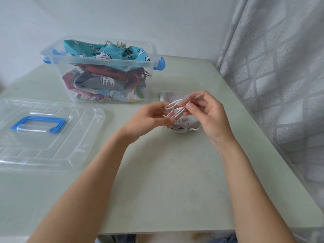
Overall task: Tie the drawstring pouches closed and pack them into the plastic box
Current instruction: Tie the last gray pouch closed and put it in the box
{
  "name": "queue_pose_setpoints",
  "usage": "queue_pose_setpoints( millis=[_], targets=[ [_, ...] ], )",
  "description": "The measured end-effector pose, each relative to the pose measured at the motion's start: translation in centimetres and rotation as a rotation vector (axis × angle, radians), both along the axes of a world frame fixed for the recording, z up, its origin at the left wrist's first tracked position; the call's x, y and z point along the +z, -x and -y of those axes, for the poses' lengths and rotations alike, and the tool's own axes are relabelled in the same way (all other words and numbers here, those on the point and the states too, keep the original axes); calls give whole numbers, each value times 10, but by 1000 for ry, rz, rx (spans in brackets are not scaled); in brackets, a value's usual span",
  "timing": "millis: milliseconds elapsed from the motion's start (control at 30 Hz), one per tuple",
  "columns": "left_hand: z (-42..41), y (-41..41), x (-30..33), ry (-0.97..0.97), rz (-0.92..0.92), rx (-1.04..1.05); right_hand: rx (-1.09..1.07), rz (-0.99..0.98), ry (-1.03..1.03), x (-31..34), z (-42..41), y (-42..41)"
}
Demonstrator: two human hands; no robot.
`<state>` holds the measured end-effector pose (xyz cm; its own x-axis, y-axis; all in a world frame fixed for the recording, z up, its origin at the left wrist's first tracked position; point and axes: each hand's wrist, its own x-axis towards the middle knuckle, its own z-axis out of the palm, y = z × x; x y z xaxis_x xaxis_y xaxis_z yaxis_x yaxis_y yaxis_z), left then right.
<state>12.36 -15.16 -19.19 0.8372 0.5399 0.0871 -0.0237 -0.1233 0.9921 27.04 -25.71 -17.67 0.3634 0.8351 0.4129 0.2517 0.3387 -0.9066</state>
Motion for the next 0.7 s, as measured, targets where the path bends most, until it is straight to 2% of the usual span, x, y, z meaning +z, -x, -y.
queue_pose_setpoints(
  millis=[100,167,233,367,500,700],
  targets=[
    [1,0,-1,-35,-14,-9,124,-174,20,3,2,3],
    [1,2,-1,-59,-37,-6,150,-191,51,3,3,3],
    [1,3,-1,-74,-37,0,126,-116,94,2,4,1],
    [1,6,3,11,36,23,37,177,156,-3,7,-3],
    [0,6,4,121,74,45,-96,467,67,-4,11,-1],
    [5,1,3,-6,14,68,-110,501,-34,-3,9,5]
  ],
)
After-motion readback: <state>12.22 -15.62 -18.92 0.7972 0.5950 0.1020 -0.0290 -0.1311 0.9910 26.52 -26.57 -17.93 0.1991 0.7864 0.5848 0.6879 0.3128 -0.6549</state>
